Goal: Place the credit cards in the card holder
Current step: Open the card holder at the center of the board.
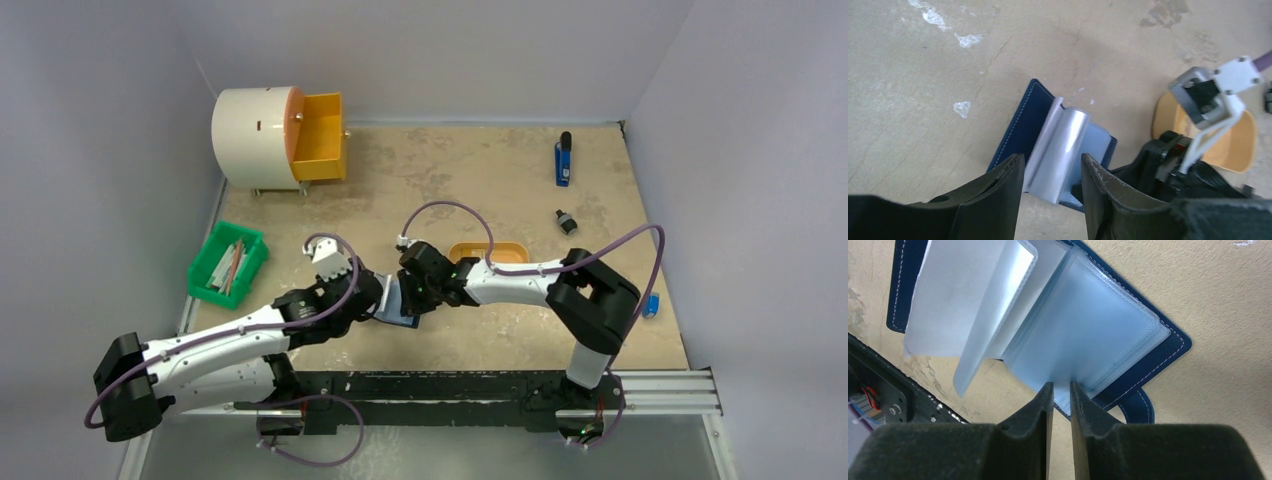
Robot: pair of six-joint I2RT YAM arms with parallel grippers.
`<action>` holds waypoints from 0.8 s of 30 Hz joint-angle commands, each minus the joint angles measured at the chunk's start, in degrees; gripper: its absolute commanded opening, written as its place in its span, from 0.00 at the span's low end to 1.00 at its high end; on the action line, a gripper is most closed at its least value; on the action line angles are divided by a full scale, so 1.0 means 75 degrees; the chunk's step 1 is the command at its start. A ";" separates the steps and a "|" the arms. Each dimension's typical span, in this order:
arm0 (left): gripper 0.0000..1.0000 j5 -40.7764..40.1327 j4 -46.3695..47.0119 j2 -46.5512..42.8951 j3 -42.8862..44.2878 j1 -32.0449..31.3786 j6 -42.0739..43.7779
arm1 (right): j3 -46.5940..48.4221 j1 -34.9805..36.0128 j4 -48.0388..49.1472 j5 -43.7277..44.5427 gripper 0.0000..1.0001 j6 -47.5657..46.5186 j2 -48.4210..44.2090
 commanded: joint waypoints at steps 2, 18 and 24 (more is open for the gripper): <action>0.42 0.0625 0.0868 -0.0696 0.0241 0.0039 0.0564 | 0.0147 0.0010 -0.0275 0.0242 0.22 -0.0203 0.0193; 0.21 0.2223 0.3404 0.0624 -0.0763 0.0036 0.0442 | 0.0082 0.0010 -0.0278 0.0181 0.22 -0.0070 0.0134; 0.18 0.2039 0.3384 0.0960 -0.0967 0.0039 0.0362 | 0.0071 0.0010 -0.0217 0.0170 0.22 -0.0055 0.0156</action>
